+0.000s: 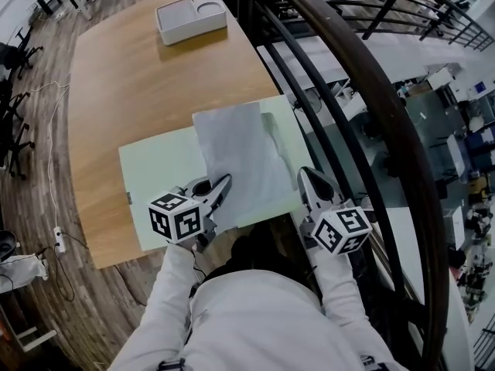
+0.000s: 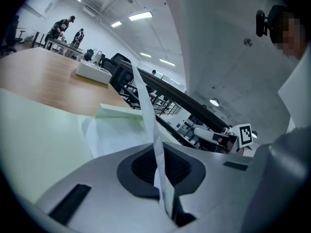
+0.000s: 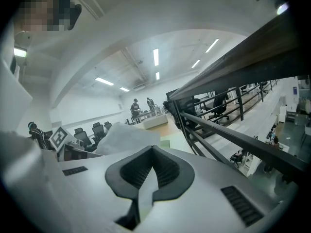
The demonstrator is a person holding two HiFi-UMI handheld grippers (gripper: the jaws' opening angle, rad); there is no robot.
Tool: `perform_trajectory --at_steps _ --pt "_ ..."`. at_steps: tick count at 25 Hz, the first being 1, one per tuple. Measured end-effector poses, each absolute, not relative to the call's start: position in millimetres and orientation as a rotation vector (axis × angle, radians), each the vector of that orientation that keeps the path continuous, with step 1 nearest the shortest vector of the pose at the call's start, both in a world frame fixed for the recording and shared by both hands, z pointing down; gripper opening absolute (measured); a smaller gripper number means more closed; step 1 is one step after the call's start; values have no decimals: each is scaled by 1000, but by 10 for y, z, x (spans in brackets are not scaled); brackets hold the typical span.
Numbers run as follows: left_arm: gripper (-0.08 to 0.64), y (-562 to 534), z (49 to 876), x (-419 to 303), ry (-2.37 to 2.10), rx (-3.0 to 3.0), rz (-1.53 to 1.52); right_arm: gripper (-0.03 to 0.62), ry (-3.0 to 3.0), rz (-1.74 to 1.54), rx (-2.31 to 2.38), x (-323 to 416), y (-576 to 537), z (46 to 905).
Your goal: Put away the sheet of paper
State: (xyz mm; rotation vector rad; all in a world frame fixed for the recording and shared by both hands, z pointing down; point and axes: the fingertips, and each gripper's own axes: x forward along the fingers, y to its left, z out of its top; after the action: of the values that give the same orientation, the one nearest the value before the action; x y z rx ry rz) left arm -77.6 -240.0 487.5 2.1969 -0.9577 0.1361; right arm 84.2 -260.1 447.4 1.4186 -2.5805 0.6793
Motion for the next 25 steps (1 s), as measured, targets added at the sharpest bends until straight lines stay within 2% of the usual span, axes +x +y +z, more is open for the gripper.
perform_trajectory --at_steps 25 --pt "17 -2314 5603 -1203 -983 1793 186 26 -2576 702 1391 719 -2587 4564"
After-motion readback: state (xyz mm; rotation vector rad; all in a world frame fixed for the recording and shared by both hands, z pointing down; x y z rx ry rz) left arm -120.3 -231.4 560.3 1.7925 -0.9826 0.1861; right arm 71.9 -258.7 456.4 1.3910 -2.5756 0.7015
